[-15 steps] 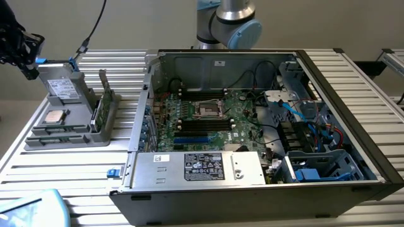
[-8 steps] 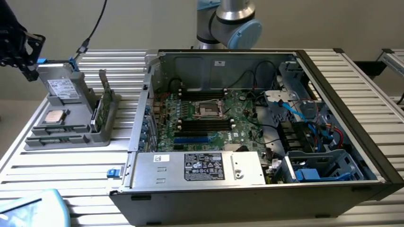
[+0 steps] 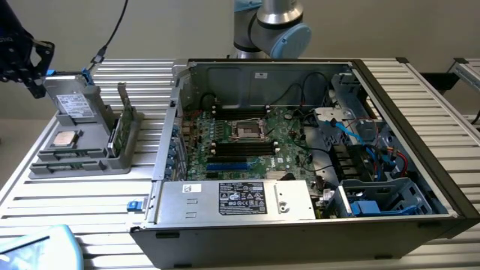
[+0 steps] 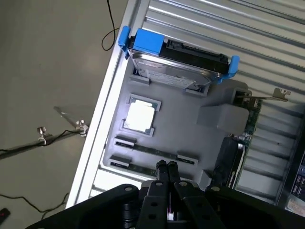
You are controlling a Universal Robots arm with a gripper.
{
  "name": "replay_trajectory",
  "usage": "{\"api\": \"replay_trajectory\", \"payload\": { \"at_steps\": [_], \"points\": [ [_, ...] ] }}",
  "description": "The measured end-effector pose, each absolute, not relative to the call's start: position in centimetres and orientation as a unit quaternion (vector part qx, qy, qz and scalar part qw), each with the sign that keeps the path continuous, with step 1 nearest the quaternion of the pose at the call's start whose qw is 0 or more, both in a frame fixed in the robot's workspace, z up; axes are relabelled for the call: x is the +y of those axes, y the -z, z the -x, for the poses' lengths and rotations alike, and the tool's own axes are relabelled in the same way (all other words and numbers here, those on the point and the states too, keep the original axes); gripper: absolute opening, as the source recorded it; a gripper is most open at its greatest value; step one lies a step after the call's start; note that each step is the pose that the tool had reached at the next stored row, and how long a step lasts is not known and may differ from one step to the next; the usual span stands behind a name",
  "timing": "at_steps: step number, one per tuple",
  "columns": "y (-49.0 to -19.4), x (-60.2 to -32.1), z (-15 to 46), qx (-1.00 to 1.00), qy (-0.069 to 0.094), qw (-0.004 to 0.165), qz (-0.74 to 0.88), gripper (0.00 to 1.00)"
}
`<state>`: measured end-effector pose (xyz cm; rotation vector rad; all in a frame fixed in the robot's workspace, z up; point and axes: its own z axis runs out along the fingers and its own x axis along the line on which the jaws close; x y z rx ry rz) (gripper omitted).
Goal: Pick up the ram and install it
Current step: 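Pick up the ram and move it above insertion slot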
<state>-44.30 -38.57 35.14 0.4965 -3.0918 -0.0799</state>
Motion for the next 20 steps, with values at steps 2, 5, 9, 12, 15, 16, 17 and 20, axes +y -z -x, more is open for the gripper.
{"api": "replay_trajectory", "payload": {
  "at_steps": [2, 5, 9, 12, 15, 16, 17, 20],
  "points": [
    [-35.05, -38.57, 44.3, -0.984, 0.025, 0.005, -0.177, 0.1],
    [-34.91, -38.57, 44.3, -0.979, 0.025, 0.006, -0.203, 0.1],
    [-34.74, -38.57, 44.3, -0.971, 0.025, 0.007, -0.239, 0.1],
    [-34.61, -38.57, 44.3, -0.964, 0.025, 0.007, -0.266, 0.1],
    [-34.48, -38.57, 44.3, -0.956, 0.025, 0.008, -0.292, 0.1],
    [-34.44, -38.58, 44.29, -0.953, 0.025, 0.008, -0.301, 0.1],
    [-34.4, -38.57, 44.3, -0.951, 0.025, 0.008, -0.309, 0.1],
    [-34.27, -38.57, 44.29, -0.942, 0.024, 0.009, -0.335, 0.1]
  ]
}}
